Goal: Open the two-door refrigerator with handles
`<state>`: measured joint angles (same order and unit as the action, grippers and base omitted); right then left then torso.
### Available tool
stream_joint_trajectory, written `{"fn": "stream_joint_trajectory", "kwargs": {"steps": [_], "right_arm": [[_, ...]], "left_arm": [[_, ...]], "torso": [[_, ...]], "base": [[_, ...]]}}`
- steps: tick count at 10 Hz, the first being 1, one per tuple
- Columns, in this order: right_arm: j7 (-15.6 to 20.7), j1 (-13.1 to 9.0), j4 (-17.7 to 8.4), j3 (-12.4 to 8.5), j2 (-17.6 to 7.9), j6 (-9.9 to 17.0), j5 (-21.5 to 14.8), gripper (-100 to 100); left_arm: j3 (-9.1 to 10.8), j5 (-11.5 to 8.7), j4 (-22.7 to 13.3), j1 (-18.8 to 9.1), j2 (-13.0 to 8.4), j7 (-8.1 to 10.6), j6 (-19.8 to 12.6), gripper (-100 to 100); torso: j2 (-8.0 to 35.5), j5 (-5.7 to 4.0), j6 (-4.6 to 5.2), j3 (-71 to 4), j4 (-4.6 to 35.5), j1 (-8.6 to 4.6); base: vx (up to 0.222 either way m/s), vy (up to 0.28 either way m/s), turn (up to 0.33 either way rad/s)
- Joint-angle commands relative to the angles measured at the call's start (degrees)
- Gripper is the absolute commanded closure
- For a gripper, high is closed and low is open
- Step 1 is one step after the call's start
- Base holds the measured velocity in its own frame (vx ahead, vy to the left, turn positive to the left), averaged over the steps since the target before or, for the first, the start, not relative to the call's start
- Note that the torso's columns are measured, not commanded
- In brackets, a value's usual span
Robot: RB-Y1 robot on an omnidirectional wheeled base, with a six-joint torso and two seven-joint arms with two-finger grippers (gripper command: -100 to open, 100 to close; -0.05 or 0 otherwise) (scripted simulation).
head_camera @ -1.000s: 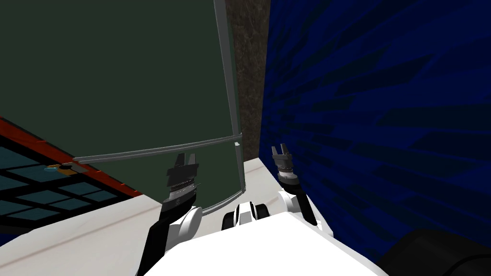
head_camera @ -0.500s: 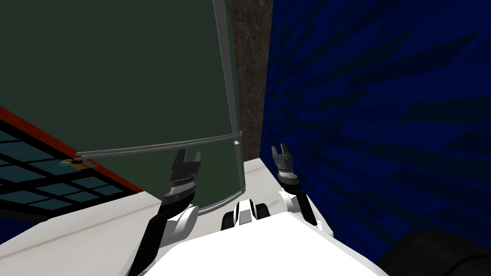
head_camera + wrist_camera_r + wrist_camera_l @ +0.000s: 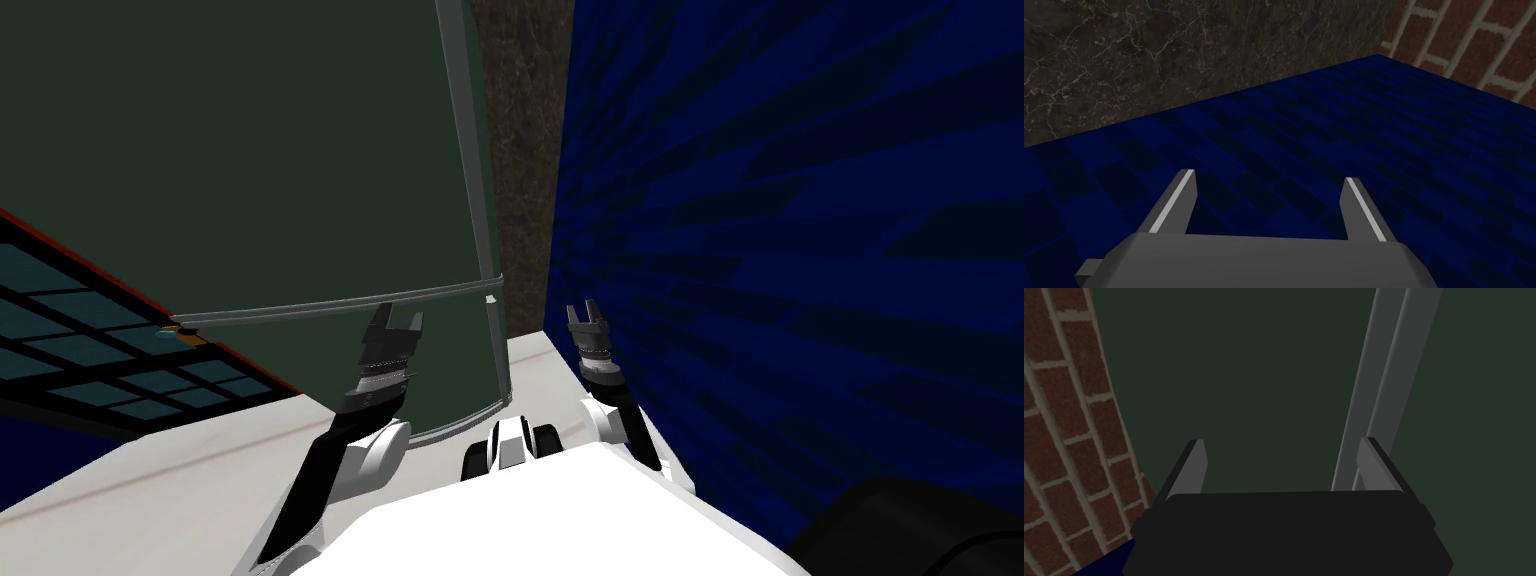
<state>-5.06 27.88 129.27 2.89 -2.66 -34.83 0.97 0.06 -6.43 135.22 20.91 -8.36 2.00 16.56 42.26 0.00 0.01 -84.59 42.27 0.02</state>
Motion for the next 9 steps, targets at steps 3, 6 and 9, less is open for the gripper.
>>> {"fn": "stream_joint_trajectory", "kwargs": {"steps": [3, 6, 9], "right_arm": [[0.0, 0.0, 0.0, 0.0, 0.0, 0.0, 0.0, 0], [0.0, 0.0, 0.0, 0.0, 0.0, 0.0, 0.0, 0], [0.0, 0.0, 0.0, 0.0, 0.0, 0.0, 0.0, 0]], "left_arm": [[0.95, -0.7, 1.0, -2.6, -0.8, 2.97, -5.7, -100], [1.90, -1.3, 1.9, -5.2, -1.3, 5.98, -10.7, -100], [2.40, -1.7, 2.3, -6.6, -1.4, 7.58, -14.2, -100]], "torso": [[0.0, 0.00, -0.01, 0.0, 0.0, -0.03], [0.0, 0.00, 0.00, 0.0, 0.0, -0.02], [0.0, 0.00, -0.01, 0.0, 0.0, -0.03]], "base": [[0.025, -0.048, 0.056], [0.024, -0.056, 0.075], [0.021, -0.058, 0.067]]}}
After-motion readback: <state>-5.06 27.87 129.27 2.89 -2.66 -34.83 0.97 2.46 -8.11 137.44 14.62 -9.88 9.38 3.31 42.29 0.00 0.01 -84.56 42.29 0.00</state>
